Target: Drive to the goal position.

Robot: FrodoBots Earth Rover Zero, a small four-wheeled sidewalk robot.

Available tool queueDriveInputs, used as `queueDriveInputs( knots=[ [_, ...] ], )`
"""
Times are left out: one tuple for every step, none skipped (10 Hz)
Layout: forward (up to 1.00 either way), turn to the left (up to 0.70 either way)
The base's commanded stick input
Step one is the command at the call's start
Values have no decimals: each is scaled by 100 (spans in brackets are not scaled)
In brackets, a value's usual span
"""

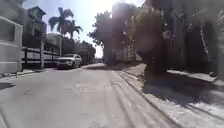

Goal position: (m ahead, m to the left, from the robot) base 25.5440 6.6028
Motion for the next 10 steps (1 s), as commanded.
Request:
queueDriveInputs(
  knots=[
    [100,2],
    [100,2],
    [100,2],
    [100,2],
    [100,2],
    [100,2],
    [100,2],
    [100,2],
    [100,2],
    [100,2]
  ],
)
